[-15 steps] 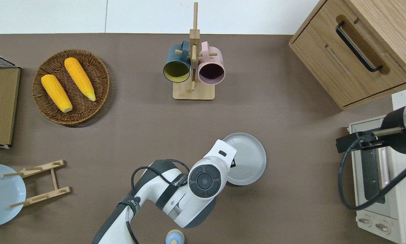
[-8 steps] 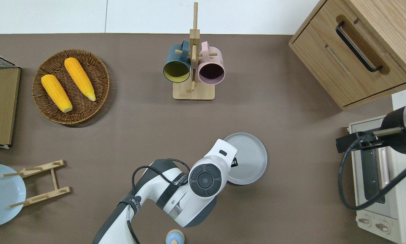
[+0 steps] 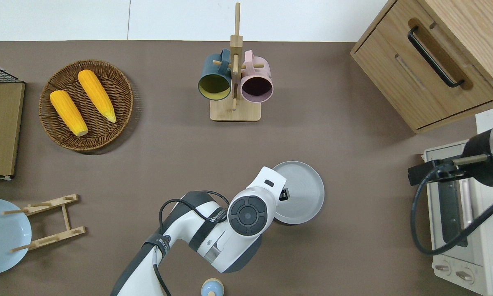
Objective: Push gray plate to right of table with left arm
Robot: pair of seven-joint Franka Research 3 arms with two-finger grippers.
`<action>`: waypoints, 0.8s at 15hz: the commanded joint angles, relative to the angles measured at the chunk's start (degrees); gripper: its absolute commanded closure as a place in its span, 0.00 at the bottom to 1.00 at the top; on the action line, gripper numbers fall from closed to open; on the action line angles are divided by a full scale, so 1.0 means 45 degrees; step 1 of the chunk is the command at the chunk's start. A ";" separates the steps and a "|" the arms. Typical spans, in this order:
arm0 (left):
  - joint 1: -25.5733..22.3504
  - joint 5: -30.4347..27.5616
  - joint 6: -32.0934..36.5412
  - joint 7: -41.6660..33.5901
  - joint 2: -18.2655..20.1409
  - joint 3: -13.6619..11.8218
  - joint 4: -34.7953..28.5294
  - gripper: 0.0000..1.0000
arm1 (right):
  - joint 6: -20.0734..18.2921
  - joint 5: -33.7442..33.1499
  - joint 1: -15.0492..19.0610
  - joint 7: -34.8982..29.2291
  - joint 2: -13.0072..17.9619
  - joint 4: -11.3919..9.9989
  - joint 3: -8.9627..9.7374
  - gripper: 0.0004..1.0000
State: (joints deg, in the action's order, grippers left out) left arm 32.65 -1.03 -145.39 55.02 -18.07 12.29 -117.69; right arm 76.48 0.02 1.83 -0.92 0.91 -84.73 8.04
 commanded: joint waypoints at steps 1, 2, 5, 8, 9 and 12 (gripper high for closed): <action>-0.0203 0.0171 0.0723 -0.0583 0.0148 -0.0172 0.0234 0.01 | -0.0199 0.0055 0.0237 -0.0147 0.0031 0.0119 0.0204 0.02; -0.0417 0.0152 0.1055 -0.1070 0.0265 -0.0172 0.0215 0.01 | -0.0199 0.0055 0.0256 -0.0166 0.0031 0.0119 0.0204 0.02; -0.1003 0.0035 0.2131 -0.2458 0.0791 -0.0153 0.0215 0.01 | -0.0199 0.0055 0.0257 -0.0167 0.0031 0.0119 0.0204 0.02; -0.1744 -0.0120 0.3067 -0.3434 0.1416 -0.0114 0.0215 0.01 | -0.0199 0.0055 0.0256 -0.0166 0.0031 0.0119 0.0204 0.02; -0.1960 -0.0296 0.3399 -0.4018 0.1669 -0.0133 0.0215 0.01 | -0.0199 0.0055 0.0237 -0.0147 0.0031 0.0119 0.0204 0.02; -0.2993 -0.1057 0.4570 -0.5990 0.2411 -0.0192 0.0215 0.01 | -0.0199 0.0055 0.0256 -0.0147 0.0031 0.0119 0.0204 0.02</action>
State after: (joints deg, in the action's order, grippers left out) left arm 23.28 -2.58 -130.13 35.96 -11.32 11.39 -116.20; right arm 76.48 0.02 1.83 -0.92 0.91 -84.73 8.04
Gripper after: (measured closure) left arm 0.004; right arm 0.013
